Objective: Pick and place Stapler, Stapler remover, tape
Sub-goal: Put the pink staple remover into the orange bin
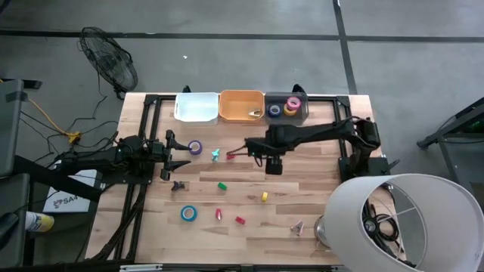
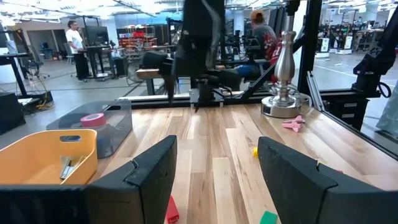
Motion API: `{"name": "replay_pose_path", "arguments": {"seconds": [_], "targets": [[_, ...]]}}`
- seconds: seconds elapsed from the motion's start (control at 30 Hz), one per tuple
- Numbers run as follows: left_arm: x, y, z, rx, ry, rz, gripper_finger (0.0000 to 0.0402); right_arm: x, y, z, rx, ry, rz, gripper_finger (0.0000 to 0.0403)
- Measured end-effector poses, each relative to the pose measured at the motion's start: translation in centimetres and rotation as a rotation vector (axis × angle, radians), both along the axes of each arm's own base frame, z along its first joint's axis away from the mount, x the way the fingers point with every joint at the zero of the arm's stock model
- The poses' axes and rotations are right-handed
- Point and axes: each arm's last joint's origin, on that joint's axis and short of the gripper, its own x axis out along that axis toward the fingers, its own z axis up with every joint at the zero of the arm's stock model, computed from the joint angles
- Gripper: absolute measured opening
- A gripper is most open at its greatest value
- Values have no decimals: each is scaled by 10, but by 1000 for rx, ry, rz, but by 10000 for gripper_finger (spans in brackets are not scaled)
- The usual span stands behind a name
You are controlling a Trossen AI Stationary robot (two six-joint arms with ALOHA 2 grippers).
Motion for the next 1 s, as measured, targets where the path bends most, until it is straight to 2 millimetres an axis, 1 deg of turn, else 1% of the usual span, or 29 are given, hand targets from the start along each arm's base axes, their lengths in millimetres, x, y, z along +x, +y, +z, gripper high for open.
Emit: {"name": "replay_pose_path", "arguments": {"seconds": [0.13,0.33,0.43,0.53,0.67,0.77,0.9,1.0], "targets": [[0,0,0,0,0,0,221,-6,14,0,35,34,-57,252],[0,0,0,0,0,1,221,-14,39,-1,165,82,-230,252],[0,0,0,0,0,0,221,-19,55,0,202,120,-254,252],[0,0,0,0,0,0,221,-25,74,0,191,150,-186,252],[0,0,0,0,0,1,221,-33,99,-4,142,180,-24,252],[0,0,0,0,0,1,221,-44,118,-16,122,225,91,252],[0,0,0,0,0,1,221,-63,140,-35,123,305,218,252],[0,0,0,0,0,1,221,-75,152,-41,119,298,278,252]]}}
